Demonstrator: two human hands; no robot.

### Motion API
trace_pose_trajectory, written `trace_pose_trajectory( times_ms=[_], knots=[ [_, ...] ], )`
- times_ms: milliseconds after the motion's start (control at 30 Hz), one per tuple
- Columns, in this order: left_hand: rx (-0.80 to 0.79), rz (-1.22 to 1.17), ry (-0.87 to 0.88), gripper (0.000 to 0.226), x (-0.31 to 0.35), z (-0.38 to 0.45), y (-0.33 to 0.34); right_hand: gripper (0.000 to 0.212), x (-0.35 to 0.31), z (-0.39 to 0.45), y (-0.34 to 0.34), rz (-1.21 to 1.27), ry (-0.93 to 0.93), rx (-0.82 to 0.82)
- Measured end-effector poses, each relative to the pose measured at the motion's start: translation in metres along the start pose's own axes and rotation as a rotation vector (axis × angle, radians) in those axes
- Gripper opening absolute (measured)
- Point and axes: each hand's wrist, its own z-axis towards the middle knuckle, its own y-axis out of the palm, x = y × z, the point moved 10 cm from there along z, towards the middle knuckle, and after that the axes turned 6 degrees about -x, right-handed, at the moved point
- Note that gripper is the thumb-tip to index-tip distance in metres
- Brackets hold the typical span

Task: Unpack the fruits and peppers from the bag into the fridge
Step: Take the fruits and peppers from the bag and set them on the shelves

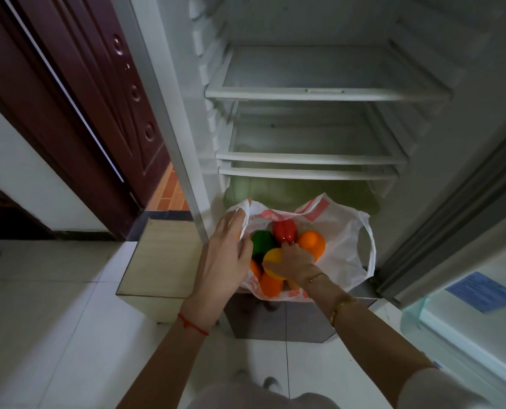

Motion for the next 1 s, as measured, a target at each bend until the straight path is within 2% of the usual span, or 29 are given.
trace_pose_trajectory(
  times_ms=[67,167,300,433,500,600,733,867,1000],
  knots=[
    [-0.002,-0.007,-0.005,0.039,-0.002,0.002,0.0,0.068,0.005,0.001,0.004,0.106,-0.003,-0.077],
    [-0.01,-0.032,-0.022,0.041,-0.005,0.008,-0.001,0.075,0.001,-0.01,-0.018,0.257,-0.099,-0.122],
    [-0.01,-0.048,-0.016,0.052,-0.004,0.018,-0.01,0.066,-0.007,-0.047,-0.102,0.476,-0.276,0.02],
    [-0.046,-0.075,-0.012,0.053,-0.007,0.03,-0.009,0.071,-0.017,-0.083,-0.18,0.904,-0.457,0.039],
    [-0.05,-0.079,-0.021,0.053,-0.007,0.033,-0.009,0.072,-0.022,-0.089,-0.22,1.001,-0.516,0.165],
    [-0.06,-0.102,-0.024,0.056,-0.004,0.036,-0.007,0.057,-0.033,-0.095,-0.281,1.02,-0.598,0.475],
    [-0.064,-0.13,-0.042,0.058,-0.006,0.042,-0.008,0.067,-0.055,-0.091,-0.341,0.984,-0.685,0.744],
    [-0.061,-0.149,-0.032,0.057,-0.007,0.048,-0.01,0.075,-0.083,-0.067,-0.376,0.81,-0.682,0.851],
    [-0.057,-0.162,-0.05,0.055,-0.011,0.053,-0.012,0.072,-0.106,-0.039,-0.387,0.72,-0.662,0.827]
  ],
)
